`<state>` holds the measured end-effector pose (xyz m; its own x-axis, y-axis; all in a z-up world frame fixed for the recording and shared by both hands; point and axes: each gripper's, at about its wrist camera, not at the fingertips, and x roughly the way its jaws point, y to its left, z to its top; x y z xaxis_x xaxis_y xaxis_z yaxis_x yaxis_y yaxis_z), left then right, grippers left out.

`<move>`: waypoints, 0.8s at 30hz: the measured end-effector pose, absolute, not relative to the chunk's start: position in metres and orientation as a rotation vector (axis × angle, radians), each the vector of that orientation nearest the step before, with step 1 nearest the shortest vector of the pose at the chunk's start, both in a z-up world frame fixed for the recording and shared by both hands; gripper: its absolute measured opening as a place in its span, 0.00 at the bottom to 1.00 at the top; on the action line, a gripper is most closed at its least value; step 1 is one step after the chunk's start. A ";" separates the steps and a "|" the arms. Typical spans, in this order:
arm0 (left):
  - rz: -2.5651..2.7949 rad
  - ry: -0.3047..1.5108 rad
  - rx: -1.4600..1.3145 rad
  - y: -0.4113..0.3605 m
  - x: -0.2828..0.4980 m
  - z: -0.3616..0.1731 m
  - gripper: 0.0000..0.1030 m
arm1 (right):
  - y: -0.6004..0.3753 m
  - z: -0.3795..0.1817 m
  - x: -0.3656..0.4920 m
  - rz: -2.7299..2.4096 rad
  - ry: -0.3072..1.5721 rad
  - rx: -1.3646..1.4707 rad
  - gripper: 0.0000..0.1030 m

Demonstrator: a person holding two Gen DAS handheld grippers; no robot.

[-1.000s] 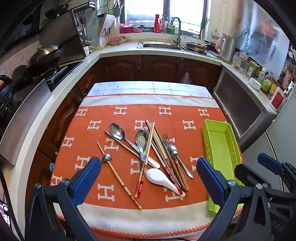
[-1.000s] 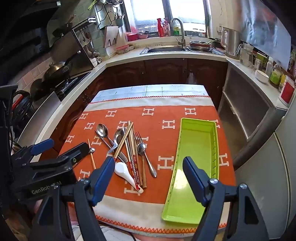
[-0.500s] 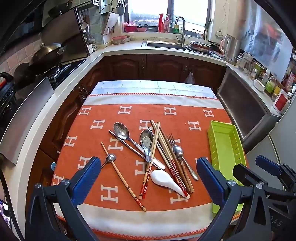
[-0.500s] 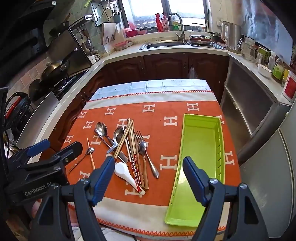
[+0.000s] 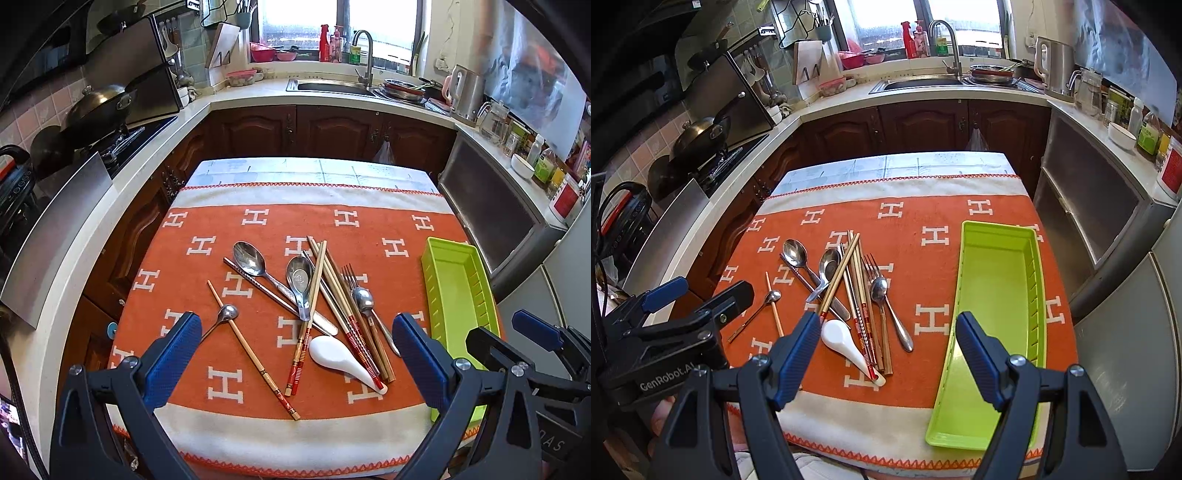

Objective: Organize utensils

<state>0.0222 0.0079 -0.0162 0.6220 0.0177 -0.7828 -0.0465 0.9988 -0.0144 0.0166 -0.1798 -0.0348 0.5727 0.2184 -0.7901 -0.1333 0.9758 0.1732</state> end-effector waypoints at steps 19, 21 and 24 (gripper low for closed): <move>0.040 0.903 -0.031 0.014 0.017 -0.019 0.99 | -0.176 -0.036 0.016 0.207 0.946 0.101 0.73; 0.040 0.903 -0.030 0.015 0.016 -0.020 0.99 | -0.175 -0.036 0.016 0.206 0.945 0.102 0.73; 0.041 0.902 -0.031 0.016 0.015 -0.019 0.99 | -0.175 -0.036 0.016 0.207 0.944 0.102 0.73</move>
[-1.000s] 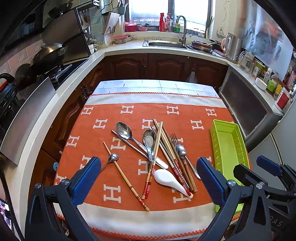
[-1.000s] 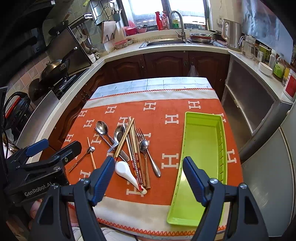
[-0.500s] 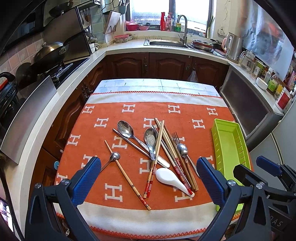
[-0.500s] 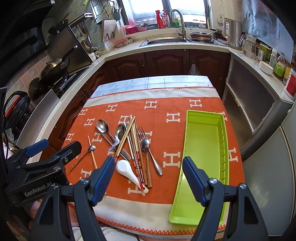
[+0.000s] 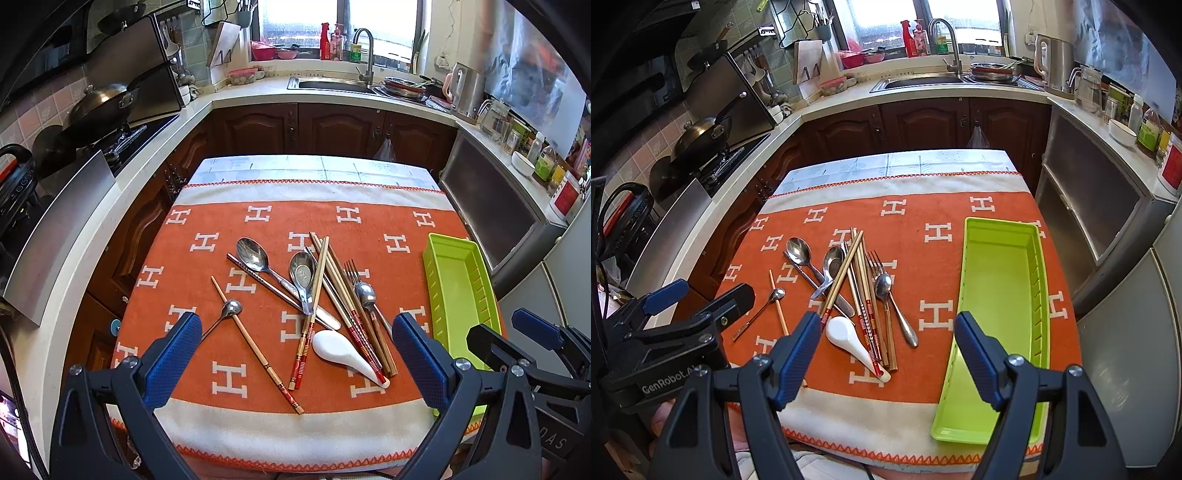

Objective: Organize utensils

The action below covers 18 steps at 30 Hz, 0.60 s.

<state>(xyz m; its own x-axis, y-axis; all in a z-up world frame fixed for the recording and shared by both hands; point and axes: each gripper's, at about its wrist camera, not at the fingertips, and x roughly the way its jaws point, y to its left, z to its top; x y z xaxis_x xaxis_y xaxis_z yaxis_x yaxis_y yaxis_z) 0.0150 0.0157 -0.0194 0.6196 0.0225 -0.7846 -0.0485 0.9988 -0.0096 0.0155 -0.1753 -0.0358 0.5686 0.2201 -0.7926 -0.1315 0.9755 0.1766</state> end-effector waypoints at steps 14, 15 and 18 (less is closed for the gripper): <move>0.053 0.901 -0.011 0.015 0.009 -0.017 0.99 | -0.177 -0.035 0.016 0.208 0.947 0.102 0.71; 0.055 0.900 -0.006 0.015 0.007 -0.017 0.99 | -0.176 -0.035 0.015 0.209 0.949 0.101 0.71; 0.054 0.900 -0.004 0.014 0.004 -0.015 0.99 | -0.173 -0.037 0.014 0.210 0.949 0.102 0.71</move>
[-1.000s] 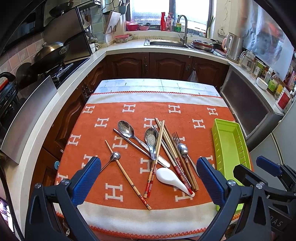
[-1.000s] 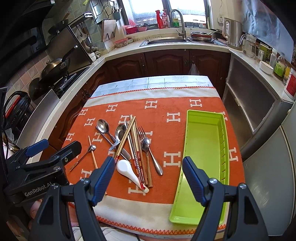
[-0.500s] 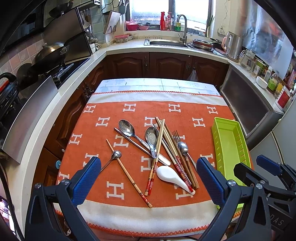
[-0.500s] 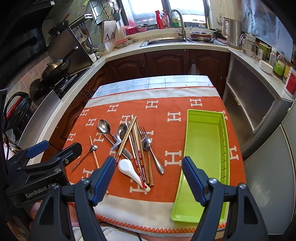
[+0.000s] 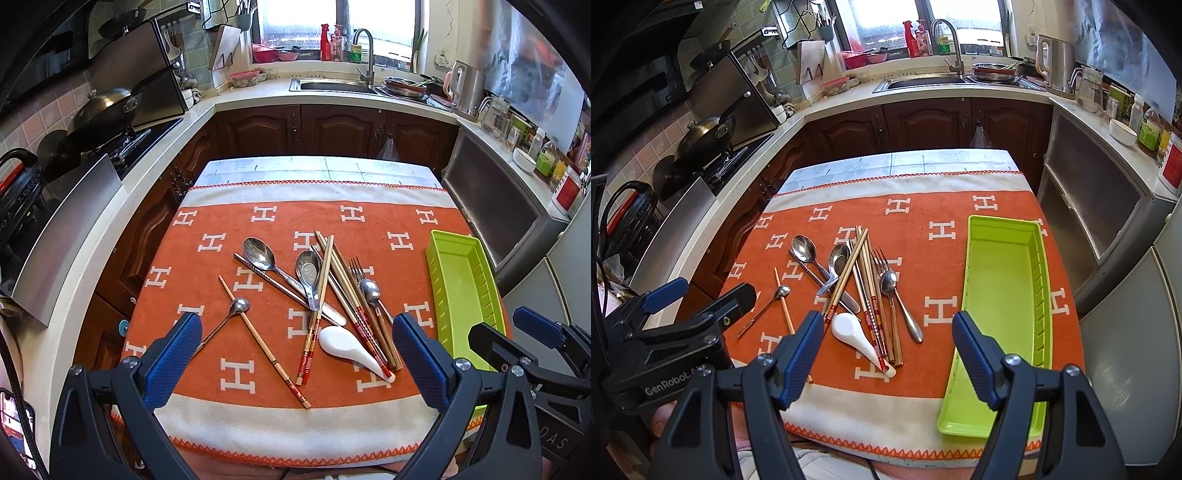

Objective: Organize utensils

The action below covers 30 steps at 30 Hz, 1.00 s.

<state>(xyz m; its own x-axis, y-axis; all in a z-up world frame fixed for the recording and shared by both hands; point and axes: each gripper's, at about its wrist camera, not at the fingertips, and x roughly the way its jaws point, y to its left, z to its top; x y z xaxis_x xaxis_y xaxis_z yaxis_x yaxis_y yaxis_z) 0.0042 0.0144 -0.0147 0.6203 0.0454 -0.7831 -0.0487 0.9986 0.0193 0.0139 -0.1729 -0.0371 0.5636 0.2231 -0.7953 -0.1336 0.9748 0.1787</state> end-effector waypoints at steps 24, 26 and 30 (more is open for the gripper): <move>0.080 0.830 -0.069 0.118 0.019 -0.001 0.99 | -0.149 -0.017 0.043 0.262 0.882 0.087 0.69; 0.070 0.837 -0.074 0.129 0.021 -0.009 0.99 | -0.144 -0.022 0.052 0.286 0.903 0.101 0.69; 0.068 0.860 -0.063 0.148 0.024 -0.033 0.99 | -0.137 -0.037 0.069 0.317 0.934 0.118 0.68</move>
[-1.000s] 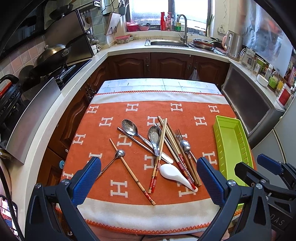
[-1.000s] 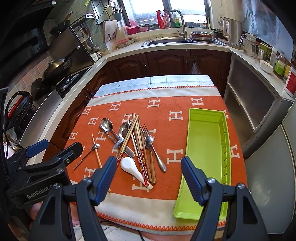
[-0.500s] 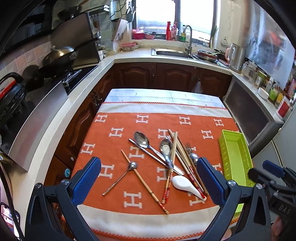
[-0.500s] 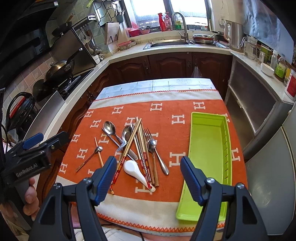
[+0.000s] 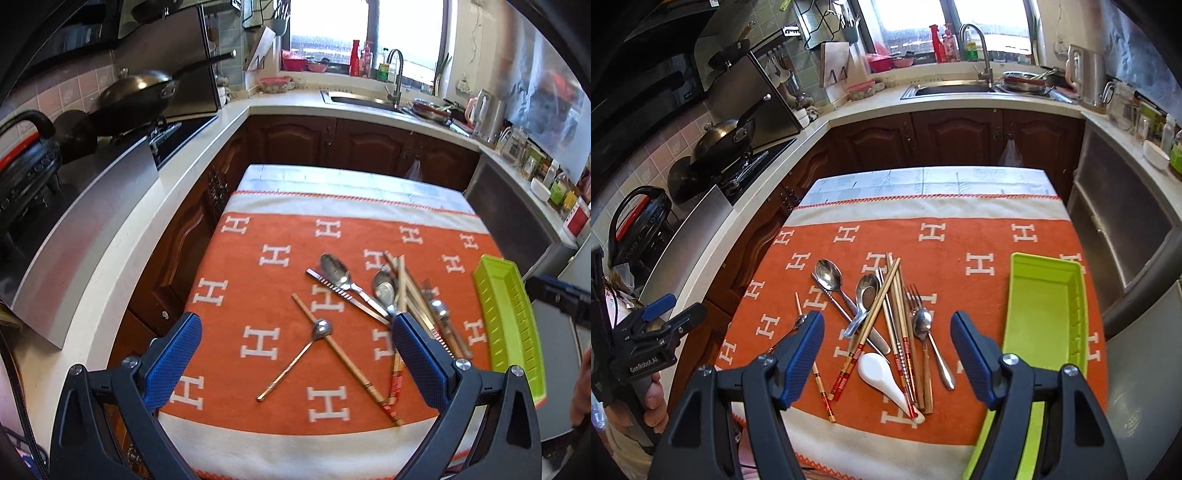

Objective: Organize utensils
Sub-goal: 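Lower the left gripper onto the small long-handled spoon and close it, then grasp a steel spoon with the right gripper while the left gripper lifts its spoon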

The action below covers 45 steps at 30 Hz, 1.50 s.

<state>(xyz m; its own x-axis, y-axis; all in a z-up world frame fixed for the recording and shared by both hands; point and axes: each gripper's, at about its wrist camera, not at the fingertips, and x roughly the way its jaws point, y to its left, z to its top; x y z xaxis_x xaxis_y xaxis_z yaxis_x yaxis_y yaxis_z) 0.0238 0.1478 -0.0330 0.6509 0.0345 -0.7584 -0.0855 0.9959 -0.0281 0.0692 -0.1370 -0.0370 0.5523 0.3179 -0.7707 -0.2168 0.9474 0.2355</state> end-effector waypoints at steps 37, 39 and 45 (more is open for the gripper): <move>-0.027 1.122 -0.039 0.137 0.116 -0.192 0.06 | -0.147 -0.172 0.137 0.298 1.199 0.127 0.45; -0.029 1.126 -0.073 0.141 0.116 -0.192 0.04 | -0.145 -0.178 0.142 0.313 1.207 0.122 0.43; -0.045 1.155 -0.223 0.156 0.112 -0.192 0.01 | -0.138 -0.197 0.155 0.356 1.240 0.114 0.28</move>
<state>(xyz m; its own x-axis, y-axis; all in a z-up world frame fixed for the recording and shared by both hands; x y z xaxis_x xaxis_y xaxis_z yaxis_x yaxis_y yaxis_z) 0.1116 0.1563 -0.1923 0.4053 -0.1499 -0.9018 -0.0797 0.9769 -0.1982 0.1547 -0.1376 -0.1971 0.2781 0.3259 -0.9036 -0.2037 0.9393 0.2761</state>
